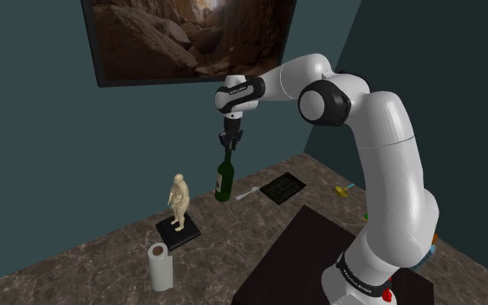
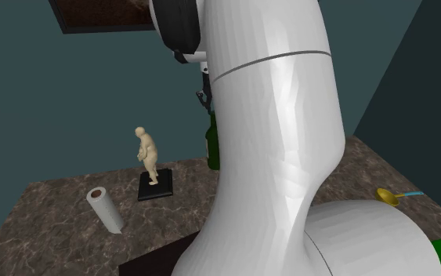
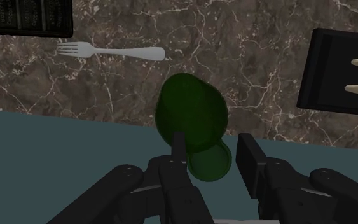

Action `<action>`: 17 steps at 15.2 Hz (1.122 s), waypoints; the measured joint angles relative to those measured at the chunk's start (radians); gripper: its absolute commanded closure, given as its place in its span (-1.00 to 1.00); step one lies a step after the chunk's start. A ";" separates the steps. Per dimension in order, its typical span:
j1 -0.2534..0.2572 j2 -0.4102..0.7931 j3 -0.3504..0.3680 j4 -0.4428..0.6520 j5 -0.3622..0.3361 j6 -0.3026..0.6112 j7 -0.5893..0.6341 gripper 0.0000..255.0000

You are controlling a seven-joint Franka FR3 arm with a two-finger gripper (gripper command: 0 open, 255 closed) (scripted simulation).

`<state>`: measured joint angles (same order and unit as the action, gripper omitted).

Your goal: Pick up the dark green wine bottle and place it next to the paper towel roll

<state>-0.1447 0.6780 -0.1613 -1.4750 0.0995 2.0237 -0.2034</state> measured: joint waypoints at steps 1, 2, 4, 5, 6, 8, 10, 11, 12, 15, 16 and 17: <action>0.000 0.000 0.000 0.000 0.000 0.000 -0.001 1.00; 0.000 0.000 0.000 0.000 -0.001 0.000 -0.002 1.00; -0.002 0.000 0.003 0.000 -0.003 0.000 -0.001 1.00; -0.002 0.000 0.003 0.000 -0.004 0.000 -0.002 1.00; -0.002 0.000 0.003 0.000 -0.001 0.001 0.002 1.00; -0.002 0.000 0.003 0.000 0.000 0.000 0.003 1.00; -0.004 0.000 0.005 0.000 -0.004 0.000 0.000 1.00; -0.003 -0.001 0.004 -0.001 -0.003 0.001 0.001 1.00; -0.003 -0.001 0.003 0.000 -0.004 -0.001 -0.001 1.00; 0.000 -0.001 0.000 0.000 -0.003 -0.007 -0.002 1.00; 0.001 -0.002 -0.002 0.000 -0.006 -0.012 -0.002 1.00; 0.001 -0.002 -0.003 0.000 -0.008 -0.011 -0.002 1.00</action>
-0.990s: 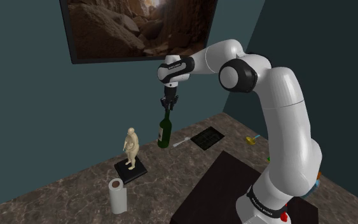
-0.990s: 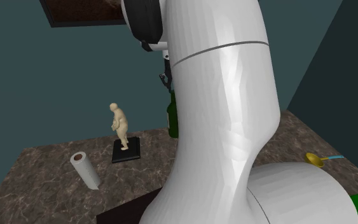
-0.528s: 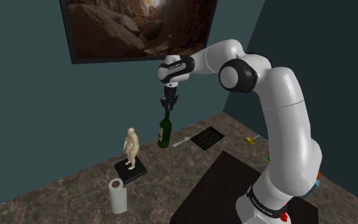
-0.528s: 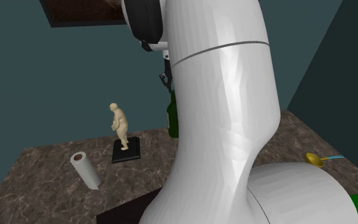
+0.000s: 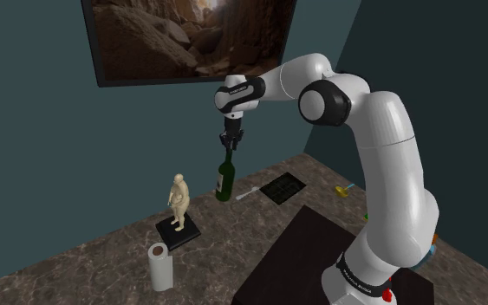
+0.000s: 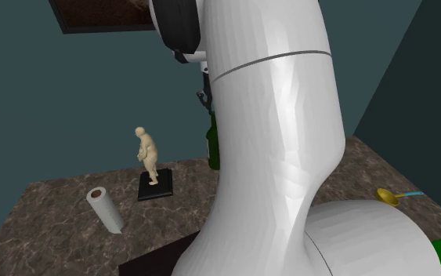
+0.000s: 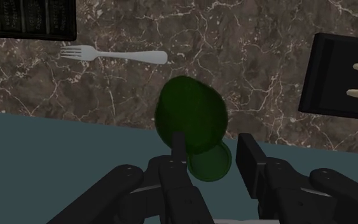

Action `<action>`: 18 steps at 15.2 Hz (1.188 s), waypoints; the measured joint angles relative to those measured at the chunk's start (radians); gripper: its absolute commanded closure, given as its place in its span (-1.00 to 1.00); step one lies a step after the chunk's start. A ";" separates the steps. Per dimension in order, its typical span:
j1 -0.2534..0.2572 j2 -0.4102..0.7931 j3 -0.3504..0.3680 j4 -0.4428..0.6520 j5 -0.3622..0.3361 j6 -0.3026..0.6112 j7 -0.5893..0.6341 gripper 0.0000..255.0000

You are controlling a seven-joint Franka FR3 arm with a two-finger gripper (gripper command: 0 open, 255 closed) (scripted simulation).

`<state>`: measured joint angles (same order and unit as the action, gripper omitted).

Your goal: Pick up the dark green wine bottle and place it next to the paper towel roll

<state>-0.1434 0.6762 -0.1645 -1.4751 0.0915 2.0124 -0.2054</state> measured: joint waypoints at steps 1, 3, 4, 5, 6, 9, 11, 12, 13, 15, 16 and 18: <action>0.000 0.000 -0.001 0.000 -0.003 0.000 0.000 1.00; 0.000 -0.001 -0.002 -0.001 -0.006 -0.001 0.003 1.00; 0.001 -0.006 -0.002 -0.003 -0.008 -0.018 0.004 1.00; 0.001 -0.010 -0.002 -0.004 -0.009 -0.039 0.004 1.00; 0.001 -0.014 -0.002 -0.005 -0.011 -0.054 0.004 1.00; 0.002 -0.025 -0.003 -0.007 -0.014 -0.114 0.011 1.00; 0.001 -0.033 -0.002 -0.009 -0.018 -0.146 0.007 1.00; 0.002 -0.038 -0.003 -0.010 -0.019 -0.167 0.009 1.00; 0.004 -0.047 -0.005 -0.008 -0.022 -0.212 0.009 1.00; 0.007 -0.065 -0.006 0.039 -0.019 -0.318 0.012 1.00; 0.003 -0.075 -0.010 0.074 -0.020 -0.269 0.007 1.00; -0.001 -0.072 -0.011 0.101 -0.021 -0.240 0.003 1.00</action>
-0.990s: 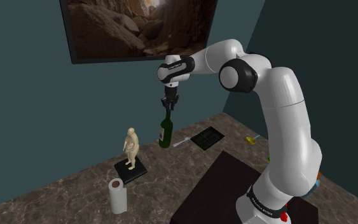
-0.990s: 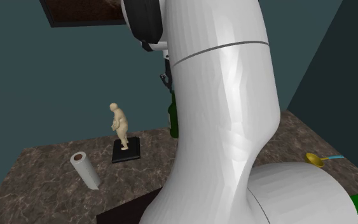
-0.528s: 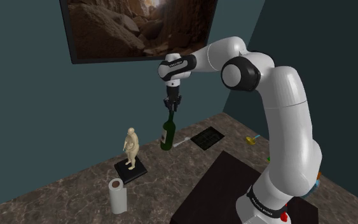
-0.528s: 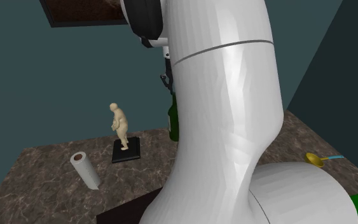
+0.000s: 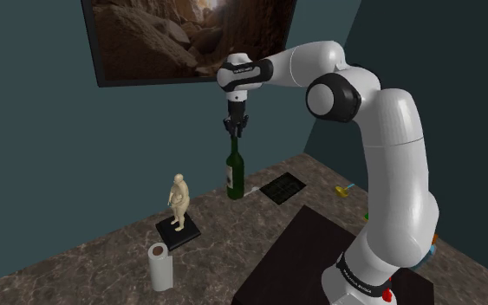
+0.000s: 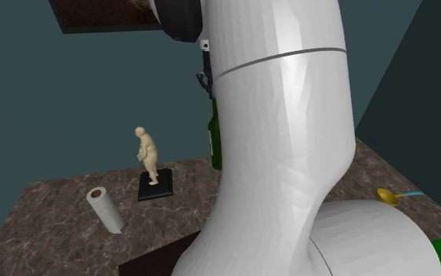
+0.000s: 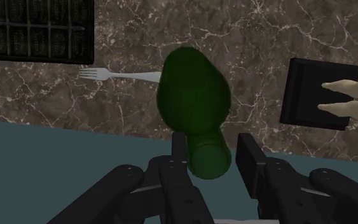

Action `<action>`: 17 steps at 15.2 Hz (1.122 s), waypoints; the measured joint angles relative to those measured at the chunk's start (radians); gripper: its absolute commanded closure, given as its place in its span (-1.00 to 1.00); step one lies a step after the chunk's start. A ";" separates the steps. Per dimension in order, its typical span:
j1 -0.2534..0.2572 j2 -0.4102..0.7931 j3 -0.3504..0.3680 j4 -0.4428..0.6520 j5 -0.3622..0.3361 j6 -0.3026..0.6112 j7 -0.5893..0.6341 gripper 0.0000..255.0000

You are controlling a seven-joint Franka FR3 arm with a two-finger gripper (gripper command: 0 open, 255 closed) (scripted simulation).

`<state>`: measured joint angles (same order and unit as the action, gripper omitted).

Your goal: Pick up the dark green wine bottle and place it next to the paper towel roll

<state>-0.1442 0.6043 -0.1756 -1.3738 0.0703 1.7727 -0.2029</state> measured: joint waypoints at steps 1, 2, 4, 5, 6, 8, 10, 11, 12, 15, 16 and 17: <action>0.000 0.001 0.000 0.000 0.000 0.002 0.002 1.00; 0.000 0.000 -0.001 0.002 0.000 -0.009 0.006 1.00; 0.000 -0.002 0.000 0.003 -0.001 -0.020 0.006 1.00; -0.001 -0.006 0.002 0.003 -0.003 -0.041 -0.001 1.00; -0.002 -0.011 0.003 0.008 -0.005 -0.082 -0.004 1.00; -0.001 -0.024 0.002 0.019 -0.006 -0.192 -0.003 1.00; -0.001 -0.034 0.001 0.043 -0.008 -0.334 -0.008 1.00; -0.001 -0.034 0.001 0.043 -0.008 -0.361 -0.008 -1.00; -0.001 -0.034 0.001 0.040 -0.008 -0.351 -0.008 -1.00; -0.013 -0.050 0.004 0.002 0.011 -0.320 -0.025 -1.00; -0.035 -0.067 0.008 -0.052 0.041 -0.268 -0.057 -1.00; -0.059 -0.092 0.013 -0.116 0.079 -0.211 -0.095 -1.00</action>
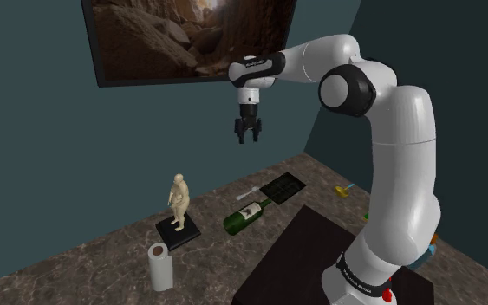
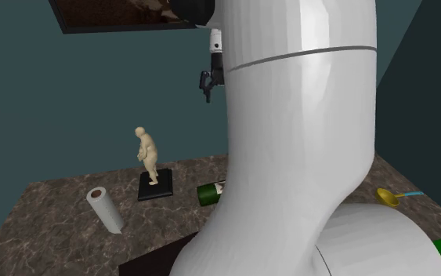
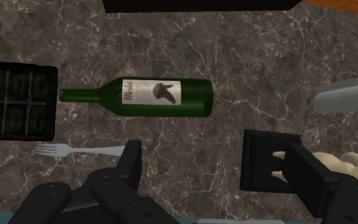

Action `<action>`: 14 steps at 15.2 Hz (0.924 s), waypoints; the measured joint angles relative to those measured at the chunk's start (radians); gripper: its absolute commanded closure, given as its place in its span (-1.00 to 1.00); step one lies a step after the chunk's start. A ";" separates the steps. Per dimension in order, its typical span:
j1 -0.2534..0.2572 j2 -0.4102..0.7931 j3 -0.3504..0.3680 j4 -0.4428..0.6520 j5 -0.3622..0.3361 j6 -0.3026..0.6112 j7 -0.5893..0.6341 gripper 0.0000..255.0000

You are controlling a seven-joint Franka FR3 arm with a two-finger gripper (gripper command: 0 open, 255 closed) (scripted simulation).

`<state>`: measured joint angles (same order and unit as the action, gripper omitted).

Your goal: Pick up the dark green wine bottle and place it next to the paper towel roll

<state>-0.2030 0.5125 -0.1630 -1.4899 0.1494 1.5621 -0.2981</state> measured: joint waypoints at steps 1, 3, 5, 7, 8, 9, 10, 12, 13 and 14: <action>-0.025 -0.019 0.007 -0.057 0.043 0.054 -0.043 -1.00; -0.081 -0.047 0.021 -0.174 0.141 0.163 -0.151 -1.00; -0.126 -0.040 0.034 -0.230 0.222 0.232 -0.244 -1.00; -0.134 -0.039 0.039 -0.265 0.248 0.269 -0.273 -1.00; -0.134 -0.036 0.042 -0.277 0.254 0.285 -0.279 -1.00; -0.132 -0.039 0.044 -0.294 0.258 0.300 -0.283 -1.00; -0.131 -0.038 0.045 -0.306 0.261 0.313 -0.287 -1.00; -0.126 -0.031 0.049 -0.320 0.268 0.335 -0.289 -1.00; -0.125 -0.029 0.050 -0.322 0.269 0.339 -0.289 -1.00; -0.124 -0.028 0.051 -0.323 0.270 0.342 -0.289 -1.00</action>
<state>-0.3271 0.4845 -0.1121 -1.8132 0.4194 1.9043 -0.5874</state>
